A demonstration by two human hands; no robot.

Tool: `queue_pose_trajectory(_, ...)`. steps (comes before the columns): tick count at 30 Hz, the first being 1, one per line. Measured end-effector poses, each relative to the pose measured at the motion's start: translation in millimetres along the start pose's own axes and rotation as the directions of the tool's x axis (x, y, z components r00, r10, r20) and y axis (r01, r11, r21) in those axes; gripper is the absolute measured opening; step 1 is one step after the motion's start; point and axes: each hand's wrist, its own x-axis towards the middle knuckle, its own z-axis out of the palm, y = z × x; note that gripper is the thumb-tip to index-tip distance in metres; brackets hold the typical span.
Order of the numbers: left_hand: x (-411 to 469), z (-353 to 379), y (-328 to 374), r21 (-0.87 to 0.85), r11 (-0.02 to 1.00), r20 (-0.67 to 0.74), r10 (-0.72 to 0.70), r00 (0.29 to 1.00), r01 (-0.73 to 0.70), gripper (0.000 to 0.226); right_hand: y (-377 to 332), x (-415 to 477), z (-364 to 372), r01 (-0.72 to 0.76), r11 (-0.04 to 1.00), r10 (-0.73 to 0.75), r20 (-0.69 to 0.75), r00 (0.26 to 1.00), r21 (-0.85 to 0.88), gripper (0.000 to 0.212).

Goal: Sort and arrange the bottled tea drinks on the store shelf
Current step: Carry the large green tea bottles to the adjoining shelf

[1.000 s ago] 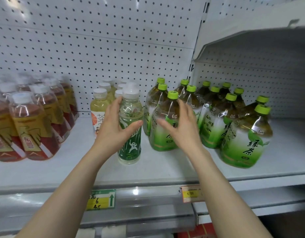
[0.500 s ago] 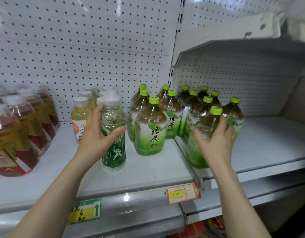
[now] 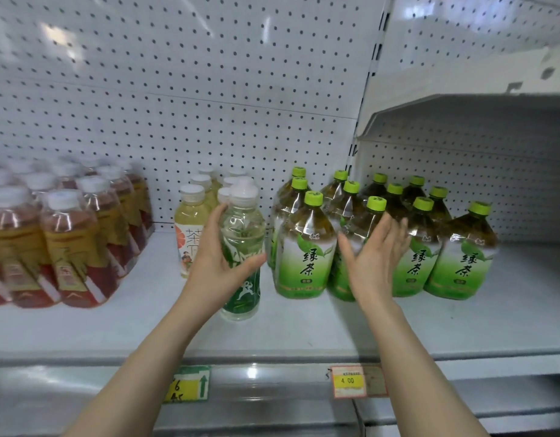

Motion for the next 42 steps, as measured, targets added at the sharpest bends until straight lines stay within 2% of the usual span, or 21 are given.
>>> queue_pose_trajectory(4, -14.9, 2.6, -10.5, 0.002, 0.996, -0.032, -0.091, 0.995, 0.091, 0.083, 11.8, -0.4, 6.0, 0.067, 0.998, -0.067, -0.008, 0.998, 0.02, 0.101)
queue_pose_trajectory(6, -20.0, 1.0, -10.7, -0.022, 0.994, -0.068, -0.104, 0.992, 0.103, 0.08, 17.8, -1.7, 7.0, 0.108, 0.994, -0.108, 0.004, 0.994, 0.018, 0.111)
queue_pose_trajectory(8, -24.2, -0.4, -9.0, -0.022, 0.994, -0.124, -0.108, 0.986, 0.106, 0.064, 20.5, -1.3, 7.0, 0.148, 0.989, -0.148, 0.032, 0.988, 0.003, 0.124)
queue_pose_trajectory(10, -27.6, -3.5, -9.9, -0.03, 0.994, -0.176, -0.111, 0.978, 0.108, 0.059, 20.5, 0.7, 7.3, 0.184, 0.983, -0.184, 0.022, 0.983, 0.027, 0.128)
queue_pose_trajectory(14, -34.3, -14.0, -10.6, -0.042, 0.987, -0.251, -0.158, 0.955, 0.152, 0.055, 26.3, 1.5, 8.9, 0.229, 0.969, -0.226, -0.04, 0.973, 0.092, 0.121)
queue_pose_trajectory(17, -42.0, -26.4, -8.6, -0.085, 0.981, -0.297, -0.19, 0.936, 0.172, 0.053, 32.1, 4.0, 12.8, 0.239, 0.966, -0.237, -0.033, 0.971, 0.101, 0.12)
queue_pose_trajectory(20, -52.2, -46.1, -8.2, -0.115, 0.981, -0.343, -0.188, 0.92, 0.158, 0.05, 27.5, 4.0, 6.6, 0.142, 0.979, -0.144, 0.001, 0.99, 0.146, 0.111)
queue_pose_trajectory(22, -60.3, -65.4, -7.1, -0.146, 0.976, -0.353, -0.202, 0.914, 0.16, 0.05, 11.2, -5.0, -2.7, 0.108, 0.972, -0.1, -0.049, 0.994, 0.207, 0.094)
queue_pose_trajectory(24, -68.9, -90.7, -6.8, -0.177, 0.973, -0.356, -0.204, 0.912, 0.149, 0.047, -24.2, -20.3, -12.3, 0.165, 0.945, -0.134, -0.127, 0.983, 0.282, 0.079)
queue_pose_trajectory(27, -84.2, -138.5, -11.3, -0.167, 0.978, -0.359, -0.182, 0.916, 0.129, 0.042, -104.8, -48.3, -16.7, 0.294, 0.877, -0.248, -0.167, 0.954, 0.38, 0.066)
queue_pose_trajectory(32, -118.6, -254.8, -35.8, -0.073, 0.979, -0.399, -0.201, 0.895, 0.188, 0.049, -268.9, -115.1, 13.9, 0.531, 0.698, -0.519, -0.172, 0.837, 0.481, 0.045)
queue_pose_trajectory(35, -136.5, -315.1, -47.4, 0.043, 0.96, -0.424, -0.232, 0.875, 0.275, 0.083, -352.2, -154.1, 38.4, 0.568, 0.622, -0.615, -0.113, 0.781, 0.538, 0.042)
queue_pose_trajectory(37, -149.5, -361.7, -56.5, 0.076, 0.947, -0.435, -0.25, 0.865, 0.312, 0.096, -406.9, -180.5, 55.1, 0.563, 0.582, -0.665, -0.054, 0.745, 0.587, 0.042)
queue_pose_trajectory(40, -163.9, -420.1, -66.8, 0.109, 0.938, -0.479, -0.239, 0.845, 0.328, 0.083, -474.0, -209.4, 74.8, 0.548, 0.548, -0.745, 0.071, 0.663, 0.632, 0.046)
queue_pose_trajectory(42, -169.0, -452.0, -74.8, 0.118, 0.934, -0.508, -0.234, 0.829, 0.337, 0.076, -511.3, -219.6, 84.4, 0.521, 0.555, -0.759, 0.137, 0.637, 0.649, 0.045)
